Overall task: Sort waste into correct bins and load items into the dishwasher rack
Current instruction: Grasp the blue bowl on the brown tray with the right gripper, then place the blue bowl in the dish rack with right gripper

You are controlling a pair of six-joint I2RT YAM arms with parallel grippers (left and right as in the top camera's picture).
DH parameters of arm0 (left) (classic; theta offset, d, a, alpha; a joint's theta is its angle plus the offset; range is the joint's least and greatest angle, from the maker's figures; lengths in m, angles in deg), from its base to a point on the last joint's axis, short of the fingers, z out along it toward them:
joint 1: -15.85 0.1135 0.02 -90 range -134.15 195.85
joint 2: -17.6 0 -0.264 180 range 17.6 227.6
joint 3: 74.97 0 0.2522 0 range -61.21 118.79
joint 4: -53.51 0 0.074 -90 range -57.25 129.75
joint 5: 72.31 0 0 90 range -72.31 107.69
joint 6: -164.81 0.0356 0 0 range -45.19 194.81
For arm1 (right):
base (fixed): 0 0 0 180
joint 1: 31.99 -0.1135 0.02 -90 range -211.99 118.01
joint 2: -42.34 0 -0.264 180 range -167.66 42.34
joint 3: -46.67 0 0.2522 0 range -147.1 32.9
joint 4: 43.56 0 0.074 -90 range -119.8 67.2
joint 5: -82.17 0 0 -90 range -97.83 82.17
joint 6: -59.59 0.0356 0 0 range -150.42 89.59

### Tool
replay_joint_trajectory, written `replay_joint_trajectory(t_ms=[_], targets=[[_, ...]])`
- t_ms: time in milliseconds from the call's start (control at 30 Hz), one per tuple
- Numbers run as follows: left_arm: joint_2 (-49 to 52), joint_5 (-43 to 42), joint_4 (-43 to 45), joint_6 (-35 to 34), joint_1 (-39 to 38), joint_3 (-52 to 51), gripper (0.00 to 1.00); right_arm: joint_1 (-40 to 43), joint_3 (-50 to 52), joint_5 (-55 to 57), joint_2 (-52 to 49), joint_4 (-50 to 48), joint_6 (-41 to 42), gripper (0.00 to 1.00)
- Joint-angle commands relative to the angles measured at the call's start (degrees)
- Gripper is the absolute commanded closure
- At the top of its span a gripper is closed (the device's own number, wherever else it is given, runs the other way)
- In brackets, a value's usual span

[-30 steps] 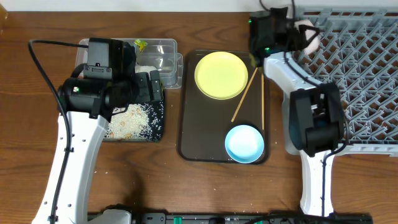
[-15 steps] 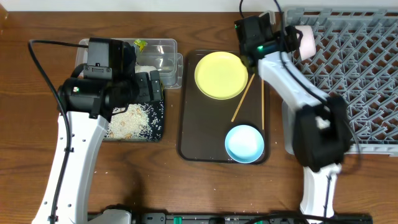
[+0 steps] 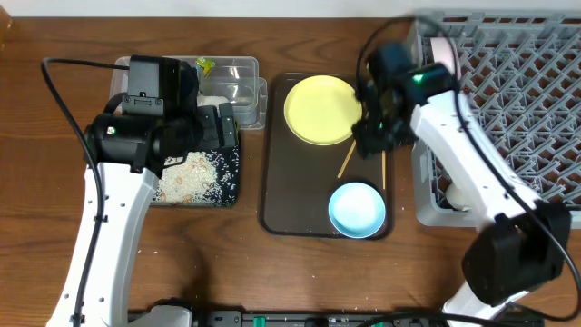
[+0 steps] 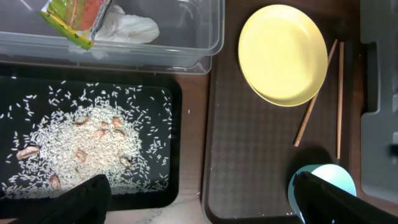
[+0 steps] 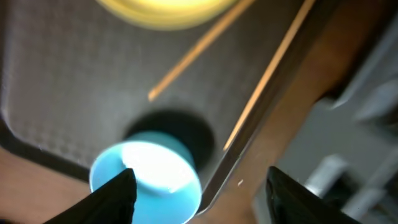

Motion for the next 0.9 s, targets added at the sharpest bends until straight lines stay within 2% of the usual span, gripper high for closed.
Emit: replay_joint_trajectory(t_ms=[0,133,267,467,667,867], targets=[[0.11,0.74,-0.15,0.31,0.24,-0.46,0.05,-0.09,5.9,-3.02,-0.79,0.15,1.33,0.39],[0.11,0.74,-0.13,0.31,0.24,-0.46,0.05,-0.11,11.74,-3.19,-0.79,-1.44,2.84,0.45],[0.11,0.74,-0.15,0.31,0.24,-0.46,0.05,-0.26,16.7,-3.15,-0.79,-3.74,3.32,0.6],[0.11,0.74,-0.15,0.31,0.24,-0.46,0.05,-0.26,22.53,-0.74,-0.79,-7.91,5.14,0.68],[0.11,0.74,-0.13,0.31,0.24,-0.46,0.04,-0.24,23.21,-0.22,-0.76,-9.35,5.16,0.99],[0.11,0.74,-0.15,0.31,0.24,-0.46,0.04,0.2,18.97,-0.31,1.05,-9.44,8.7,0.99]])
